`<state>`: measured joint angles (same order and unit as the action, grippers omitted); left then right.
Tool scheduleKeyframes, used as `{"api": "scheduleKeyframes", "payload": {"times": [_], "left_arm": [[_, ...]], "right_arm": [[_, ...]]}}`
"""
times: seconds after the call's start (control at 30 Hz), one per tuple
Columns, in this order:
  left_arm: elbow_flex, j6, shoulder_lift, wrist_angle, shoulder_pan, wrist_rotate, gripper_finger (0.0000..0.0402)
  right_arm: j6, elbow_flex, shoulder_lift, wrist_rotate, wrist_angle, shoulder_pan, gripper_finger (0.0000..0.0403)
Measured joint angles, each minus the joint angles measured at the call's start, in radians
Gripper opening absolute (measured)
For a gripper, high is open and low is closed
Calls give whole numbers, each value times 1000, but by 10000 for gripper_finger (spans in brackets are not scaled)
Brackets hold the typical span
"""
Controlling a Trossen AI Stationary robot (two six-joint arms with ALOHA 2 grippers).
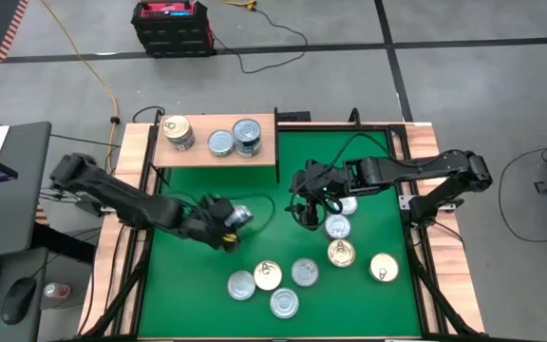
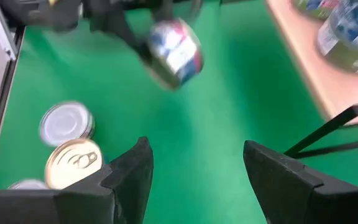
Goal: Stack canned seafood by type on shelf
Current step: Stack the blue and pink tuna can on top of the blue and pink tuna cans on the shelf
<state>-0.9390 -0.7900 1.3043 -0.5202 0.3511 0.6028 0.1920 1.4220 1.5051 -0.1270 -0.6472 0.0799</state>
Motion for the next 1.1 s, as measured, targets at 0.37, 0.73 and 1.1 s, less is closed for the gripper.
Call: {"api": "scheduleKeyframes", "payload": {"times": [0.37,0.73,1.1], "left_arm": [[-70,200,-443,-476,-136,240,180],[-220,902,-407,-617,-331,594,194],[-219,1172,-431,-607,-604,365,189]], "right_arm": [[-17,0,0,0,122,-23,276],[16,0,0,0,126,-15,276],[46,0,0,0,183,-15,276]]}}
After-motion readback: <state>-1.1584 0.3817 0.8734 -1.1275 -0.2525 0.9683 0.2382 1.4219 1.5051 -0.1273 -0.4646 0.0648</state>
